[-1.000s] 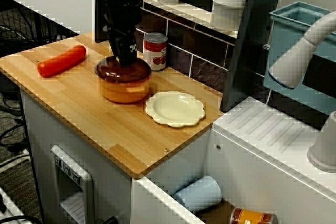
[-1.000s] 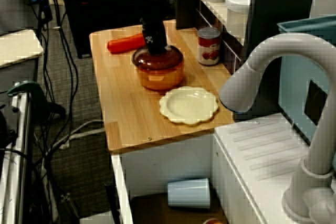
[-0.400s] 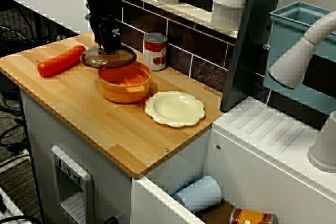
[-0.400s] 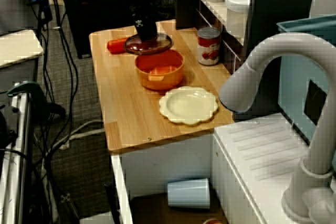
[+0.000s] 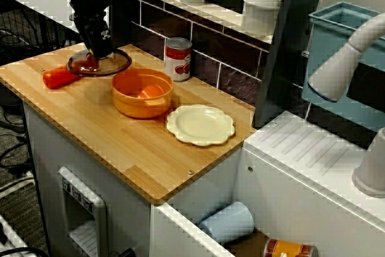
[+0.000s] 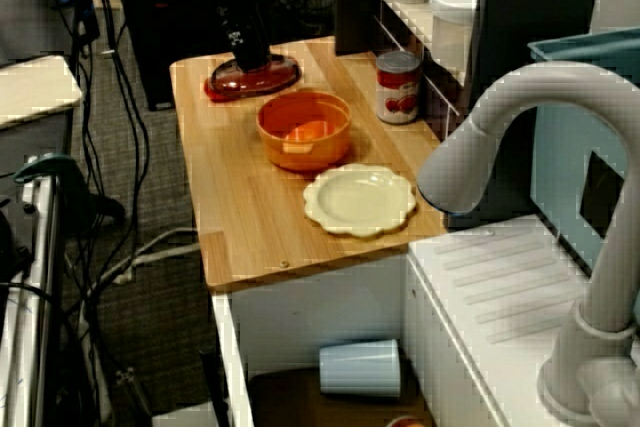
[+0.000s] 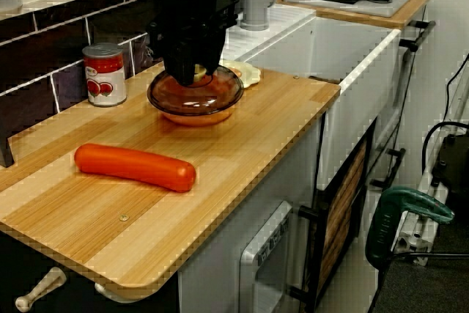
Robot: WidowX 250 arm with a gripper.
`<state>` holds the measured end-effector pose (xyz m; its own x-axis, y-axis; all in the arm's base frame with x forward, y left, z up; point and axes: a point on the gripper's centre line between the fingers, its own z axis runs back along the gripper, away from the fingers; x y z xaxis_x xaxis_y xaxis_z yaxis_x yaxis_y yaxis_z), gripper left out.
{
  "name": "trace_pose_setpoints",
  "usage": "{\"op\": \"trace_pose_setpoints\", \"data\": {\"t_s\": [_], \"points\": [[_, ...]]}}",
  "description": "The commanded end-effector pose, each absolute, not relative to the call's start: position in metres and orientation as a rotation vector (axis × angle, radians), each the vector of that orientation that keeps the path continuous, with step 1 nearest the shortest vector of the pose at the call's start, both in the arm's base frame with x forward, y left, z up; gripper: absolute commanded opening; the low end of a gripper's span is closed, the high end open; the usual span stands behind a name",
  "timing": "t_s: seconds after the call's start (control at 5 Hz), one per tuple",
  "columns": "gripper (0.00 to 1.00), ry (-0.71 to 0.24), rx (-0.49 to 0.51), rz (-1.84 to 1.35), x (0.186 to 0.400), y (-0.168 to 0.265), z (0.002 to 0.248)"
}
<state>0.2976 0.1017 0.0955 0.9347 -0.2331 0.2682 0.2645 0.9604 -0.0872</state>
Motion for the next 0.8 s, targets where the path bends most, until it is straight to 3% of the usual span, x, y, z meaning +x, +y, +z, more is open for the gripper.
{"op": "trace_pose_setpoints", "data": {"t_s": [0.0,0.6], "points": [[0.0,-0.302,-0.116,-0.267,0.274,0.112,0.103],[0.0,-0.263,-0.117,-0.286,0.266,0.108,0.082]]}}
